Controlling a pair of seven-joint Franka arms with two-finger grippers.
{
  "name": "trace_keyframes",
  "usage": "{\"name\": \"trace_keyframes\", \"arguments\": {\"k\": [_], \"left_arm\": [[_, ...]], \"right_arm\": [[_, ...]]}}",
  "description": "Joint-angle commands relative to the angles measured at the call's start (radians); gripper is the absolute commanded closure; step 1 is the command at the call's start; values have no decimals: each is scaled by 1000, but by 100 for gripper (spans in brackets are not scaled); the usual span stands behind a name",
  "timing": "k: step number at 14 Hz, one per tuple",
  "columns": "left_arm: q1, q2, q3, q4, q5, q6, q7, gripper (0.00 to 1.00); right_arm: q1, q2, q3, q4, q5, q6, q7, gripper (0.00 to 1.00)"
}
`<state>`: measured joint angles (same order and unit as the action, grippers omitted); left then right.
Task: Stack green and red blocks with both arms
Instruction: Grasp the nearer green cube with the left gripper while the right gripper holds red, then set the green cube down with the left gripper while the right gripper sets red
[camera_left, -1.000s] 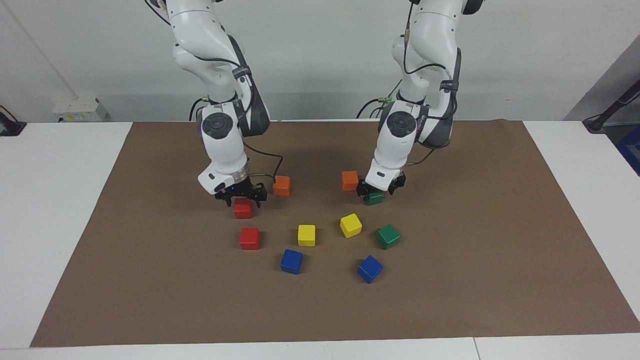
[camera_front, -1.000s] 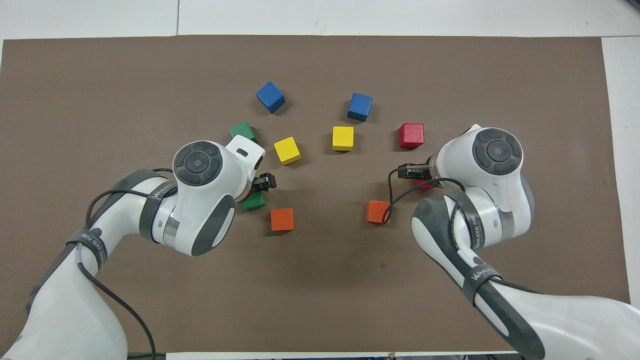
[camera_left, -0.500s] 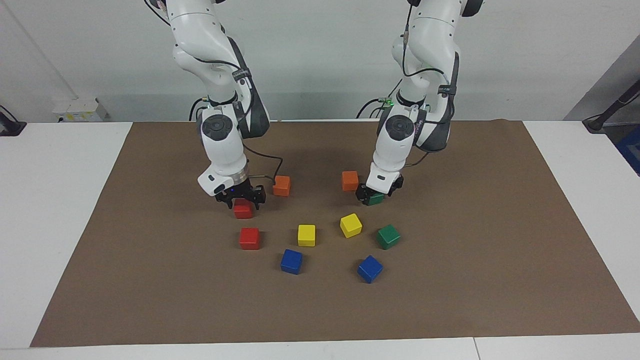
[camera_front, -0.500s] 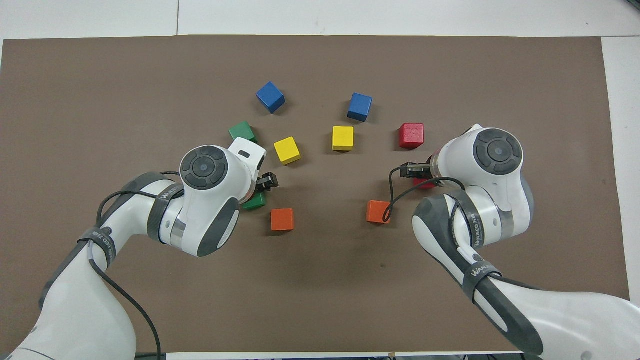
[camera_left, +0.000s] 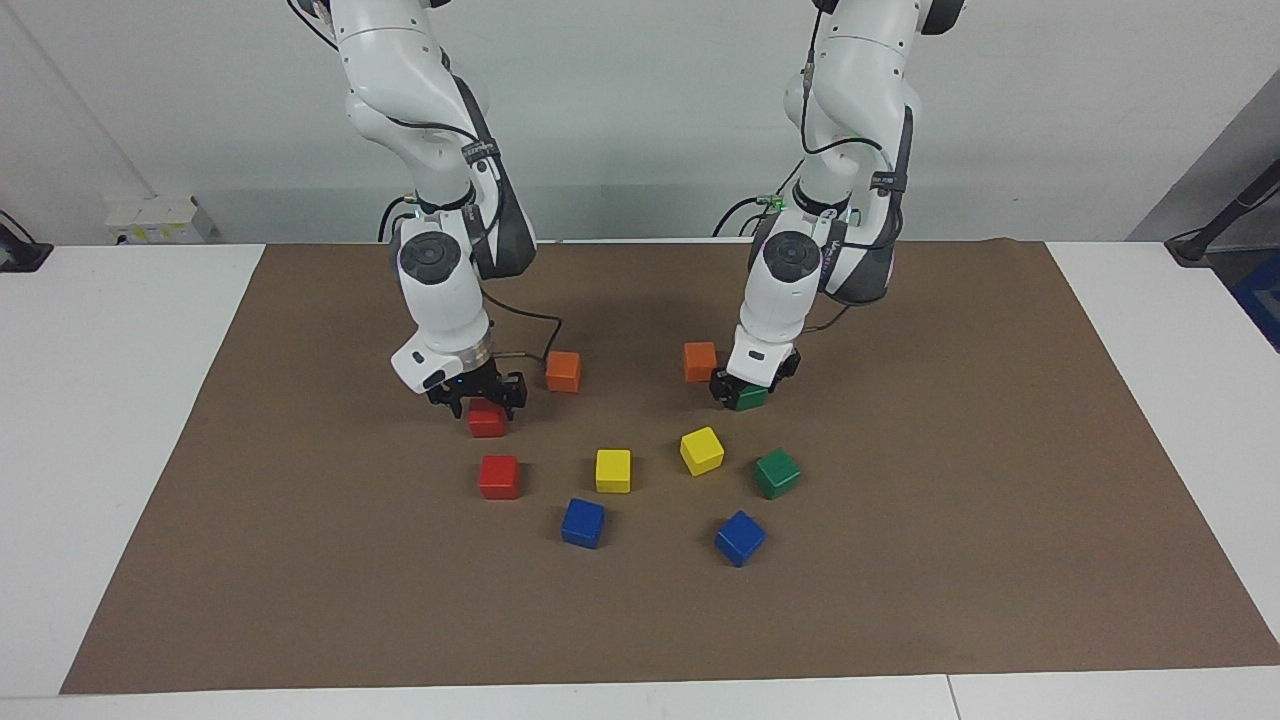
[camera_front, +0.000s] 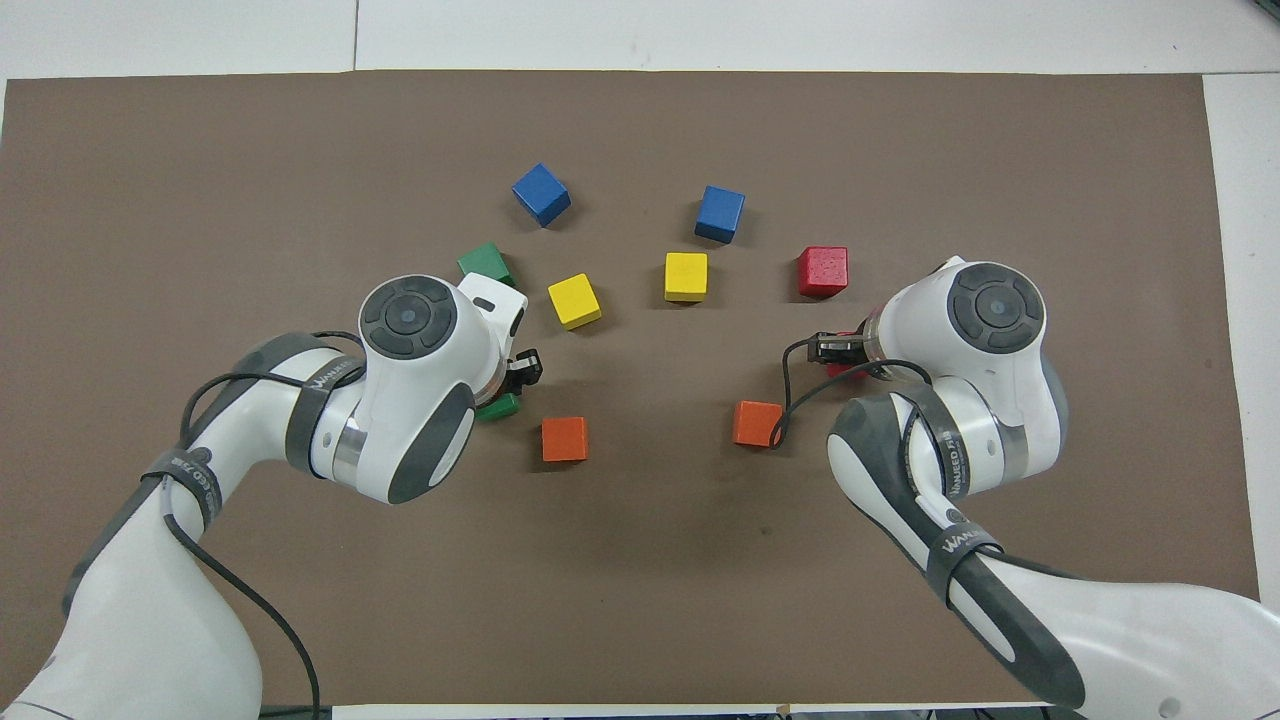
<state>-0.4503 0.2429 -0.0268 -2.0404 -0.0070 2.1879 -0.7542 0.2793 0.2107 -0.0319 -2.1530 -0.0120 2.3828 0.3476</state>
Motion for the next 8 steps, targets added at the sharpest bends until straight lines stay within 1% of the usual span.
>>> {"name": "trace_keyframes", "arguments": {"k": [1, 3, 4, 5, 6, 7, 8], "left_arm": [[122, -23, 4, 95, -10, -141, 107, 100], [259, -25, 4, 118, -10, -171, 357, 100], [327, -22, 5, 117, -8, -153, 503, 100], [381, -19, 5, 117, -8, -130, 641, 100], [437, -17, 5, 117, -8, -108, 753, 100], [471, -16, 5, 118, -7, -99, 813, 100], [487, -16, 7, 117, 1, -88, 841, 100]], "right_arm": [[-11, 4, 7, -22, 15, 49, -6, 41], [-14, 4, 6, -13, 15, 45, -1, 84], [-31, -2, 4, 5, 15, 29, -9, 100], [-55, -11, 4, 31, 14, -6, -18, 100], [-77, -22, 1, 83, 12, -83, -77, 100], [-113, -27, -5, 112, -6, -118, -182, 100], [-185, -27, -3, 129, -19, -113, -319, 100]]}}
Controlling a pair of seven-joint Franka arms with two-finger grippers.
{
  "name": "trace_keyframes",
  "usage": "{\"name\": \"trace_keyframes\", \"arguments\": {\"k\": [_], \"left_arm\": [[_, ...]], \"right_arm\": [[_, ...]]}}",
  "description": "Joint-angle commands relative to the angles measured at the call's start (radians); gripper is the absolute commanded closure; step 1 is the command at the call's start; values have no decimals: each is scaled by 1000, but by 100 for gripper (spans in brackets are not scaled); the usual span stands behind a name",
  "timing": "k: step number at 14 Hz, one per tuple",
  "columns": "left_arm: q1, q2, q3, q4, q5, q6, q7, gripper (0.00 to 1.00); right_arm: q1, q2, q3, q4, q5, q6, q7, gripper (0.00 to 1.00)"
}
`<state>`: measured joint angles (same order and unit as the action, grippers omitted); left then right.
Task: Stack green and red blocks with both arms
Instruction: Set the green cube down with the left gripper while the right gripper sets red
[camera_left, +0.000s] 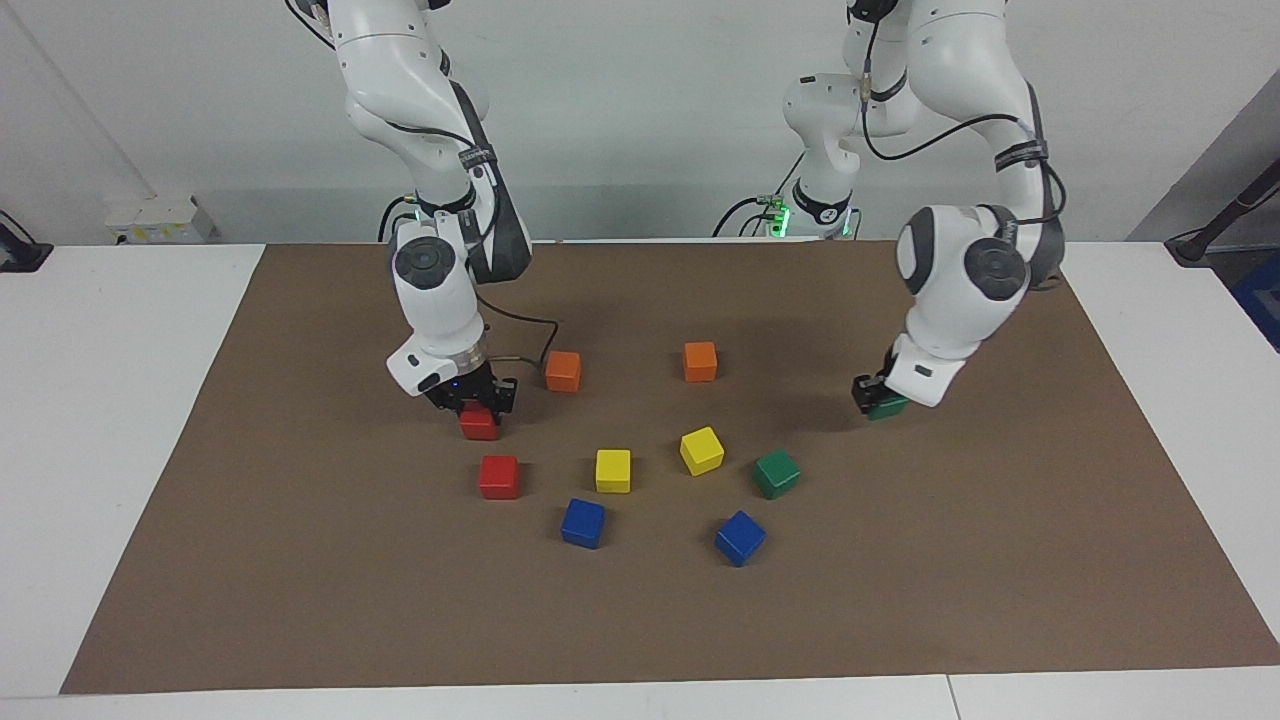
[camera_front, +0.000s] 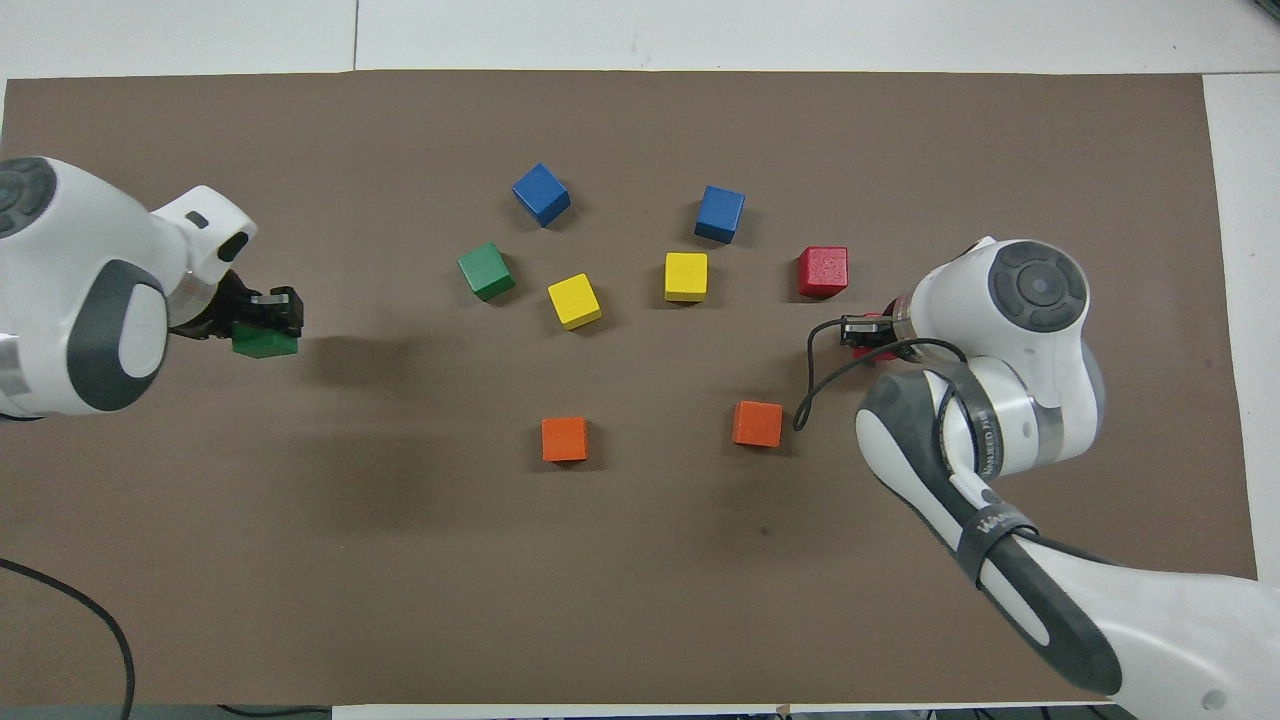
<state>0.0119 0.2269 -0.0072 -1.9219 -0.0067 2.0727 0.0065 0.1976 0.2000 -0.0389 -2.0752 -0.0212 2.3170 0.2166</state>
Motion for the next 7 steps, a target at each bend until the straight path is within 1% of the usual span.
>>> {"name": "trace_keyframes", "arguments": {"k": [1, 2, 5, 7], "left_arm": [[36, 2, -13, -3, 1, 38, 98, 100], [37, 2, -11, -12, 1, 49, 105, 100], [36, 5, -11, -52, 1, 96, 102, 100], [30, 8, -11, -81, 1, 124, 98, 100]], "right_arm": [[-175, -7, 7, 67, -8, -38, -315, 100], [-206, -10, 7, 57, -5, -22, -362, 100], [-257, -1, 7, 23, -5, -4, -381, 100], [-257, 2, 8, 4, 1, 19, -381, 100]]}}
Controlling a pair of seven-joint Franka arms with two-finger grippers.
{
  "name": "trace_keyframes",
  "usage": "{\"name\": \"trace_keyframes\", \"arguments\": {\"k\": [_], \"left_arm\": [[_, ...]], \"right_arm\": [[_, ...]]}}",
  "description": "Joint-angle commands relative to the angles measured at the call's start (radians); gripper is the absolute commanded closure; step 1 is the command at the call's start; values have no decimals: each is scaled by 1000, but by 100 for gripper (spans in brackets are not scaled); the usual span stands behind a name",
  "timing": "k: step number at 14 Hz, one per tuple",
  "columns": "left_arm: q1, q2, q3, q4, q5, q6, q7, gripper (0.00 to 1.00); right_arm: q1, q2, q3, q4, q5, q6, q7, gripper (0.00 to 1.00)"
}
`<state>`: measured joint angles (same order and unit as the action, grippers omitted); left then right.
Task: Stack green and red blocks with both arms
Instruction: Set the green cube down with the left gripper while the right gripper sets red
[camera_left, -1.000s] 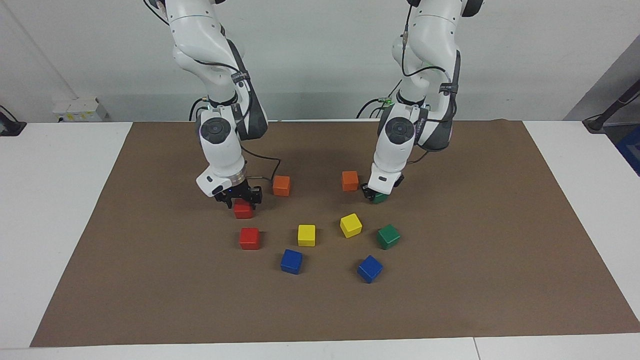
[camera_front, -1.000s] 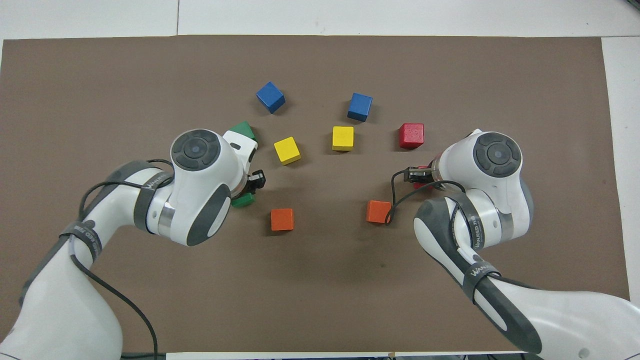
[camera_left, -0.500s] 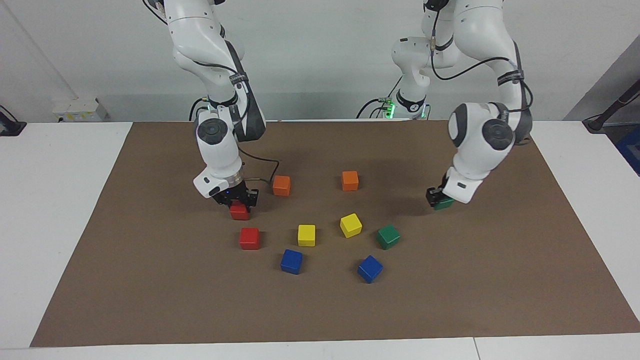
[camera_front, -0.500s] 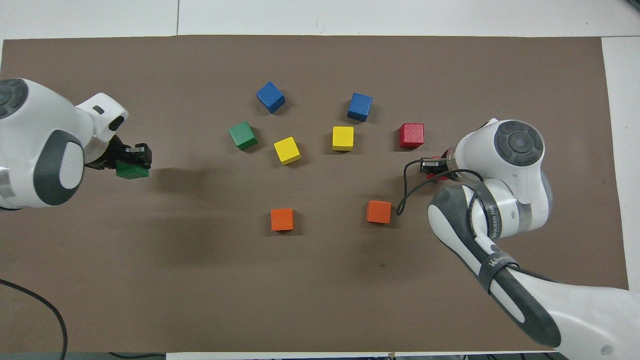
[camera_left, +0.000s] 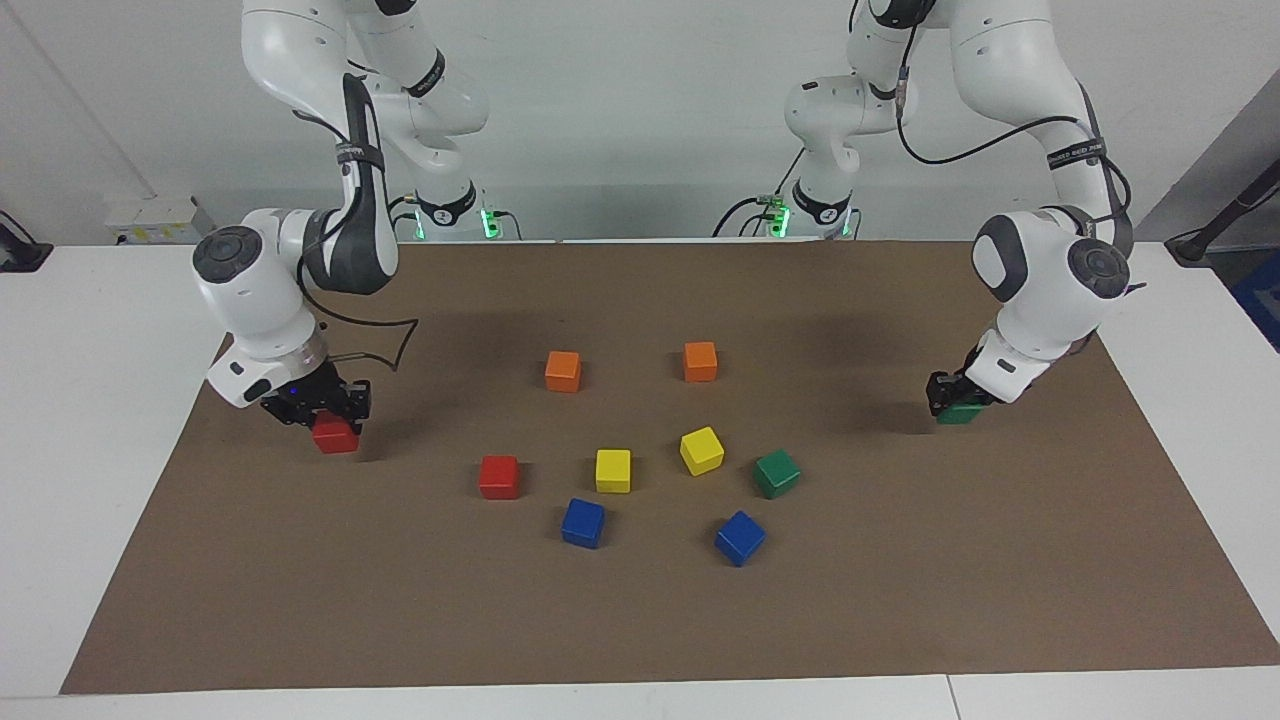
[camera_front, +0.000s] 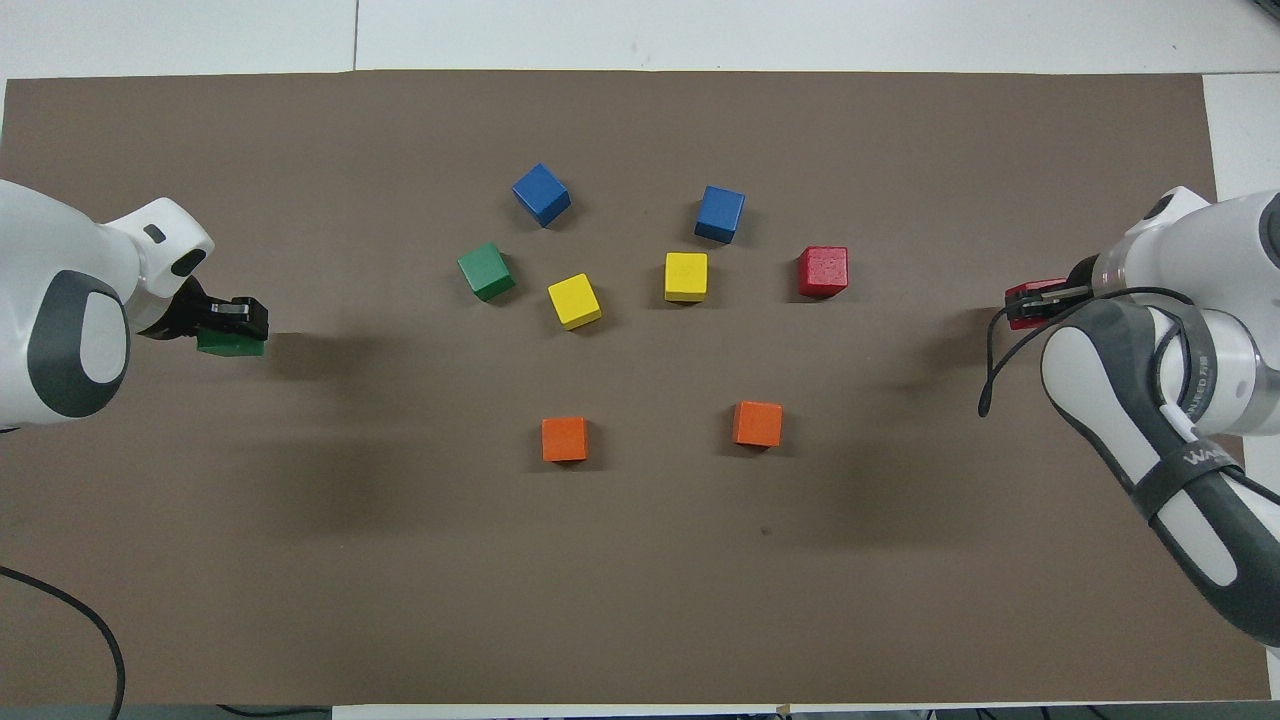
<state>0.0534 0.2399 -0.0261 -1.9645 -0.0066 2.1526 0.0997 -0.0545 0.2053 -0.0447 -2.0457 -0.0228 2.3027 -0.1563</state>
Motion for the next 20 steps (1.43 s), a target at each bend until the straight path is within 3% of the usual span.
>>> {"name": "trace_keyframes", "arguments": {"k": [1, 9, 11, 12, 13, 16, 18, 19, 20], "left_arm": [[-9, -7, 6, -65, 1, 73, 5, 100], [-20, 16, 6, -102, 1, 145, -2, 100], [-20, 16, 6, -106, 1, 147, -8, 66], [-20, 16, 6, -108, 1, 153, -38, 41], [-23, 16, 6, -109, 1, 164, -67, 0], [-24, 16, 8, -99, 1, 161, -80, 0], [-26, 6, 5, -35, 1, 101, -101, 0], [-35, 13, 2, 43, -1, 22, -163, 0], [-71, 22, 2, 124, -1, -58, -249, 0]], "right_arm": [[-5, 11, 14, -25, 9, 41, -6, 100], [9, 39, 16, -44, 23, 76, 37, 100], [7, 49, 16, -44, 21, 99, 35, 100], [5, 49, 16, -44, 23, 103, 35, 100], [5, 51, 16, -44, 21, 103, 35, 100], [5, 55, 16, -44, 23, 103, 37, 100], [5, 63, 16, -42, 21, 104, 37, 100], [7, 63, 16, -41, 21, 104, 38, 94], [7, 63, 16, -42, 21, 104, 38, 48]]}}
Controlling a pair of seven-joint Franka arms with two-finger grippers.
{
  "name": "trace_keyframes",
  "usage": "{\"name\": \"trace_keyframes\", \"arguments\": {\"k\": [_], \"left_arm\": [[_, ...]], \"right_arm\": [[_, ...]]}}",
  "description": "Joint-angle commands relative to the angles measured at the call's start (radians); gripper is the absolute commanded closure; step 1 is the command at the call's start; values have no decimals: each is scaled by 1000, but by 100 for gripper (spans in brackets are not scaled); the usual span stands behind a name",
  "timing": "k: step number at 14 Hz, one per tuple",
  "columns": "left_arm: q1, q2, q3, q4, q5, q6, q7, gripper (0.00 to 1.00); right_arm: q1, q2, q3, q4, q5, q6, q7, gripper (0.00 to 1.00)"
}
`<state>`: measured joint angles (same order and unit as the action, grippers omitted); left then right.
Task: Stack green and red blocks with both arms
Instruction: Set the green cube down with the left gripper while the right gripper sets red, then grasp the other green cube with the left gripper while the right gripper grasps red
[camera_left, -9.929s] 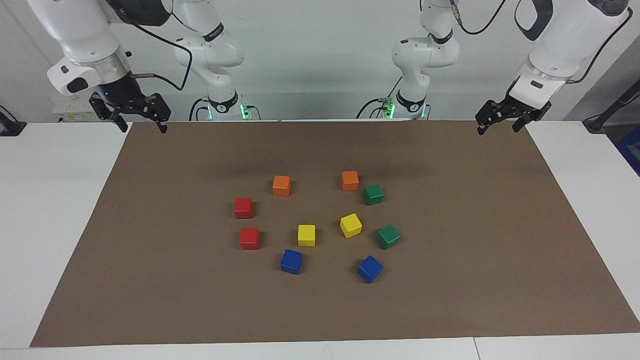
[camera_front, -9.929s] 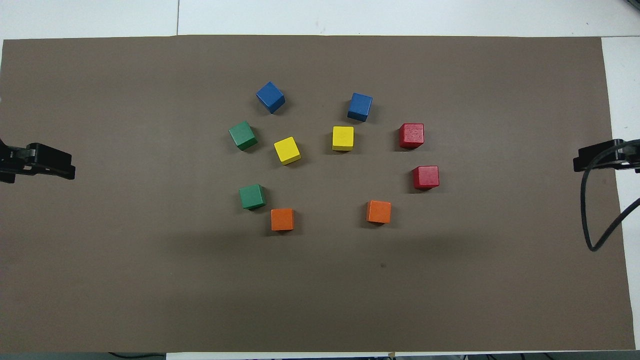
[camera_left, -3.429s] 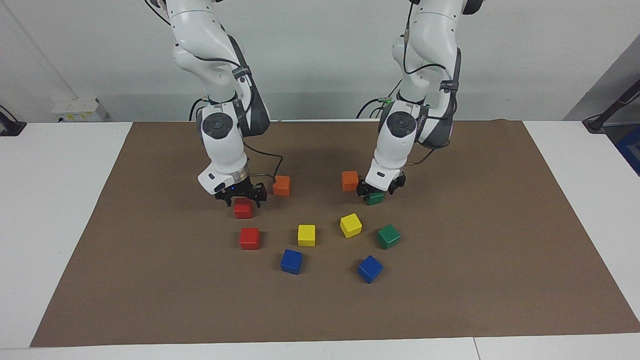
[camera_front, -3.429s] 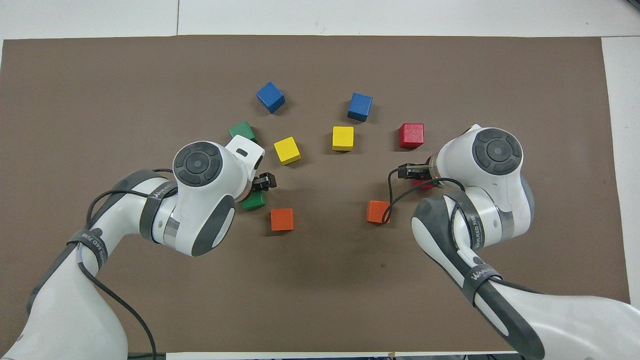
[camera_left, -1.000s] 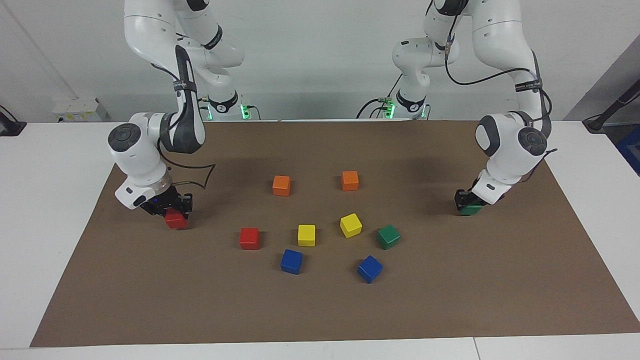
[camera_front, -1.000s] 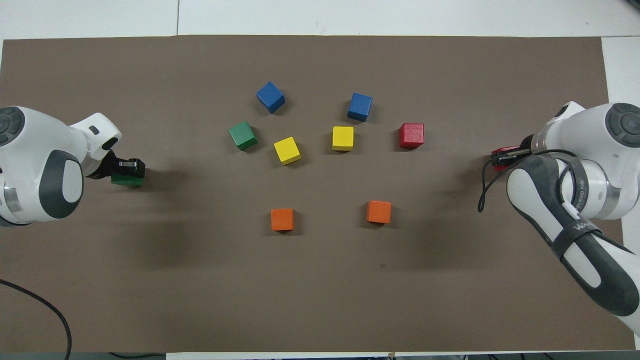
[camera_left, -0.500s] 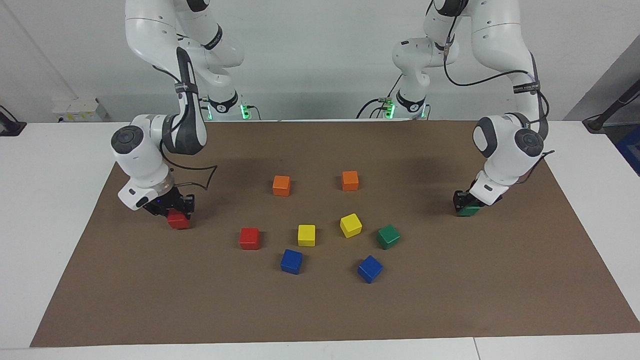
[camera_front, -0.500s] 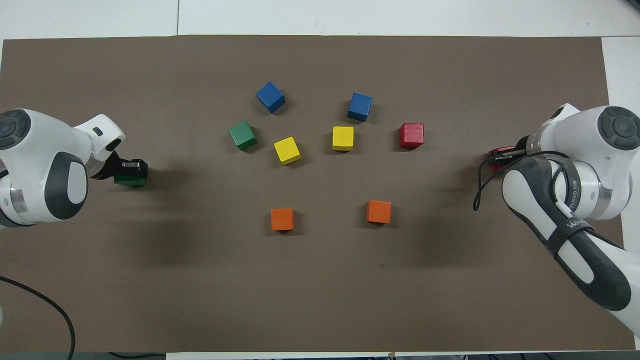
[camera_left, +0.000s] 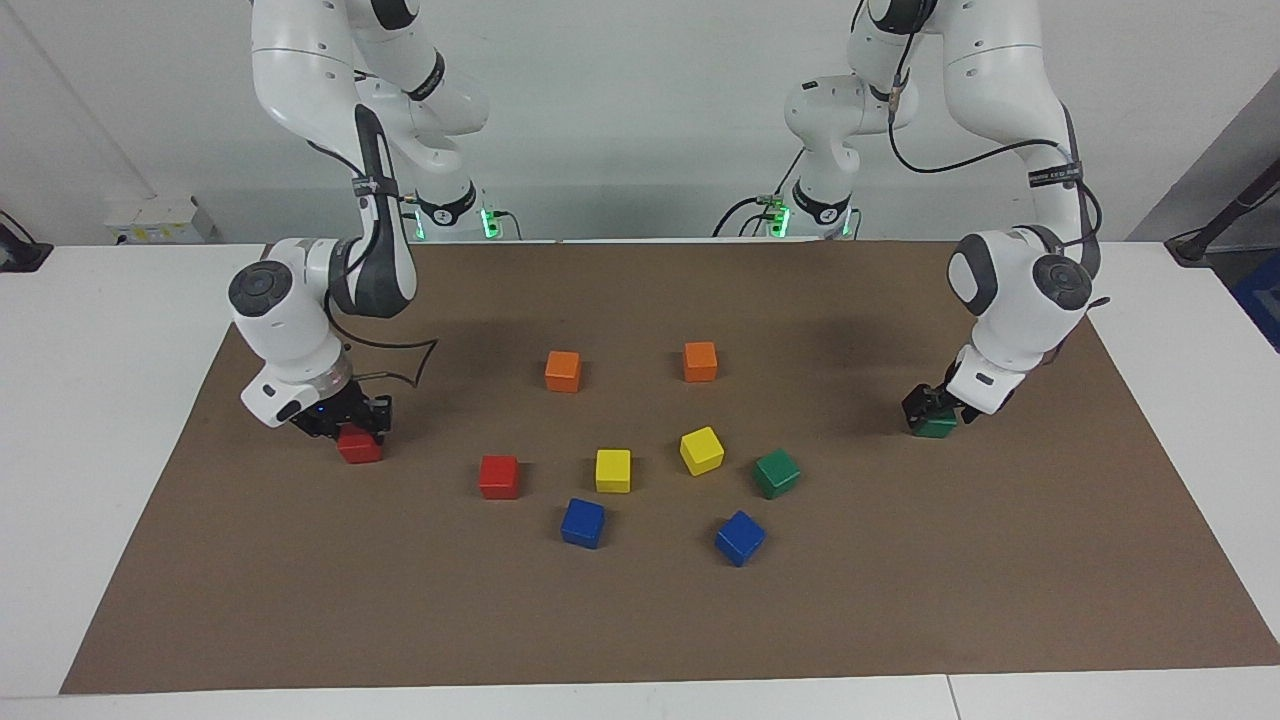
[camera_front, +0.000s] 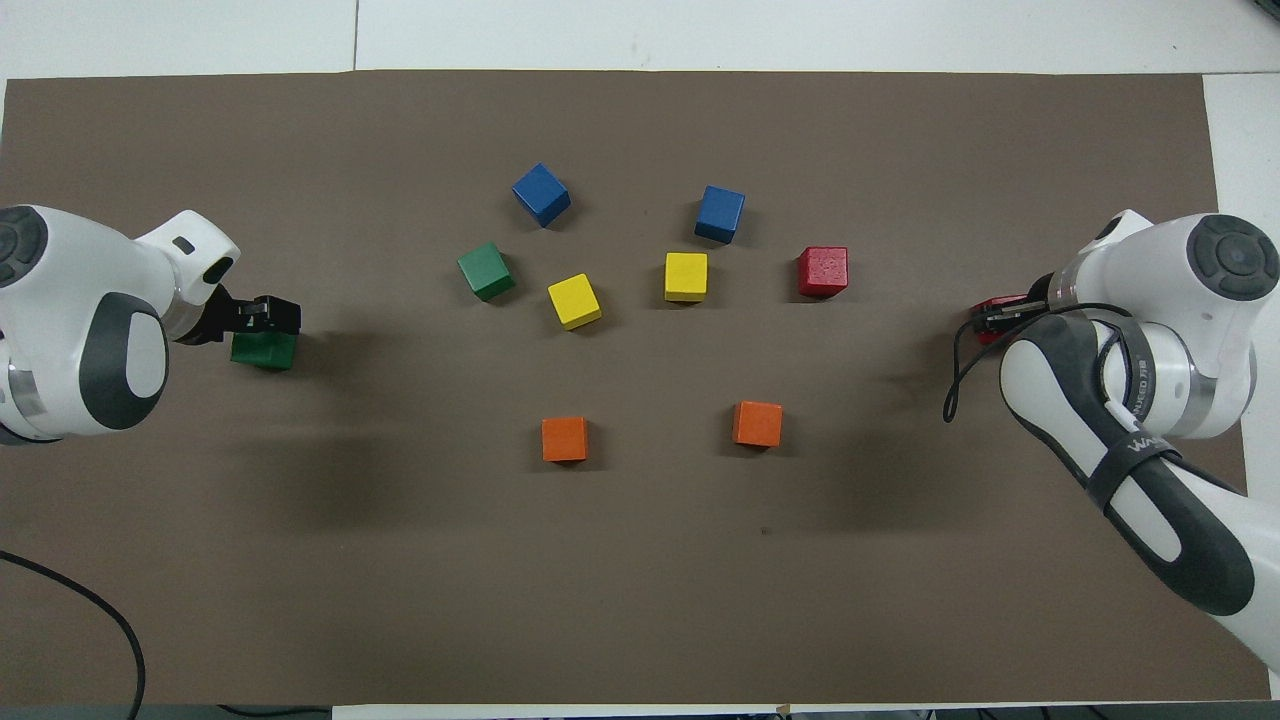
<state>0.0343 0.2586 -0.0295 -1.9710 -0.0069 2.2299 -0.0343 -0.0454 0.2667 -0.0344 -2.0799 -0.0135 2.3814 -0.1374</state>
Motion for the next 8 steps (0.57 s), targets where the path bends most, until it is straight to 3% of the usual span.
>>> {"name": "trace_keyframes", "arguments": {"k": [1, 5, 8], "left_arm": [[-95, 36, 6, 211, -5, -188, -224, 0], [-224, 86, 8, 319, -9, -207, -657, 0], [-292, 198, 13, 447, 13, -217, -902, 0]], "right_arm": [[-2, 2, 5, -5, 12, 22, 19, 0], [-4, 0, 5, 23, 12, 6, 16, 0], [-2, -7, 8, 72, 12, -49, 18, 0]]}}
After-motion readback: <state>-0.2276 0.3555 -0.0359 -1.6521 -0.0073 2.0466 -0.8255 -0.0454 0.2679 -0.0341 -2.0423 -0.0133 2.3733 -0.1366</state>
